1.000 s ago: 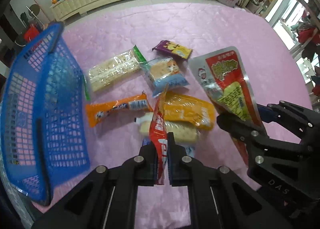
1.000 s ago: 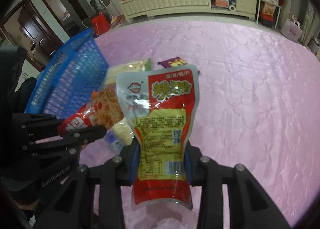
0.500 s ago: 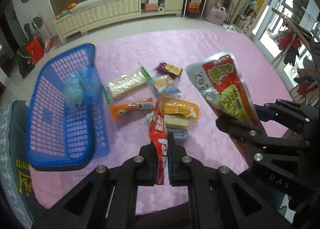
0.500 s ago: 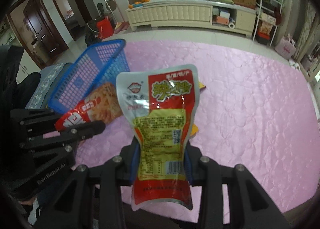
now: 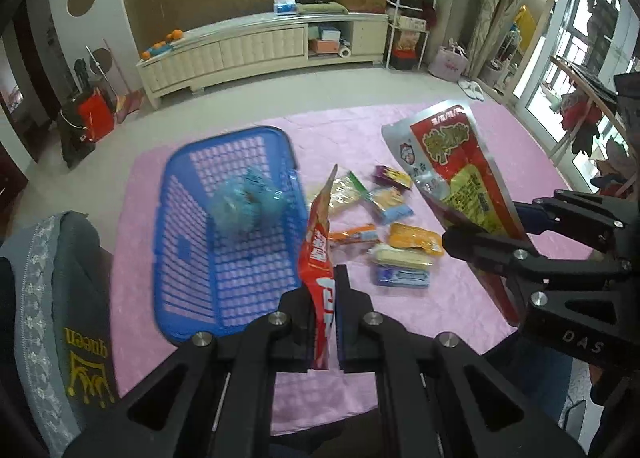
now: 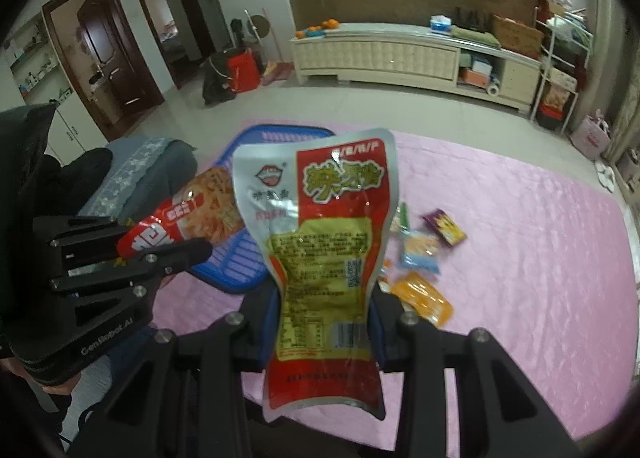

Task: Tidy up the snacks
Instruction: 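Carry both packets over the blue basket and open the left gripper, then lower the red-and-white pouch into the basket and open the right gripper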

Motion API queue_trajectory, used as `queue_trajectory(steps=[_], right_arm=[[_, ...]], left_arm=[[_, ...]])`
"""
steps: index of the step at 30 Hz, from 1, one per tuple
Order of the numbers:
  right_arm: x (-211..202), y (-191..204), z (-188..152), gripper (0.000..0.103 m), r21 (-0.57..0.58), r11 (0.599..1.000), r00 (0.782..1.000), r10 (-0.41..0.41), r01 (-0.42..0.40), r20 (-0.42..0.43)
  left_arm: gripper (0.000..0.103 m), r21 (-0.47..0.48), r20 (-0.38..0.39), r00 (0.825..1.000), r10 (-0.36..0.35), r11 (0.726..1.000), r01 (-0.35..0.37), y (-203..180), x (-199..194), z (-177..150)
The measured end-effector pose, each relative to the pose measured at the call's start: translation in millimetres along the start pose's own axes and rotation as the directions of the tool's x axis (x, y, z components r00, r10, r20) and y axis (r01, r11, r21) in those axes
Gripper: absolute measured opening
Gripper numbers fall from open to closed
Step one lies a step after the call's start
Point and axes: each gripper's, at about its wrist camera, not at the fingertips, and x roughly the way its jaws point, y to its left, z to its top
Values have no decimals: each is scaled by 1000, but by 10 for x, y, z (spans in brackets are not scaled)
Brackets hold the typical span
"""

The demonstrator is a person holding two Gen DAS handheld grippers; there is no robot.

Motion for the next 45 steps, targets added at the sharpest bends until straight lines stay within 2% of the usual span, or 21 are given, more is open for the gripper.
queue_trajectory(steps=[6,10,16,30,32,34,37,45], right_arm=[[215,230,302,42,-25,999,999,44,-44,-17],[388,361,504,42,-38,997,998,61,-62,-30],[726,480,763,42,-46,996,995,78,-81,-54],[1425,439,982,42,-18,996,989,81,-83,-123],[1440,417,985,42,-13,996,989,82,-84,-121],[1435,398,966,42,-13,996,989,84,-86,-119],[1410,385,909,42,-16,997,989,70,-73,-127],[1309,445,968,42,4,996,989,84,-84,-118]], left_arm=[[7,-28,19,1000,5,1000,-4,359,-104,109],[7,-56,18,1000,-13,998,14,608,-38,214],[7,-88,-10,999,-31,996,30,901,261,356],[7,-158,-86,996,-34,987,20,1315,1142,597],[18,-157,-88,996,-28,987,14,1346,1206,625],[57,-158,-77,997,-10,987,-3,1384,1234,654],[59,-143,-55,998,15,989,-22,1374,1194,645],[60,-153,-37,999,3,988,-9,1418,991,519]])
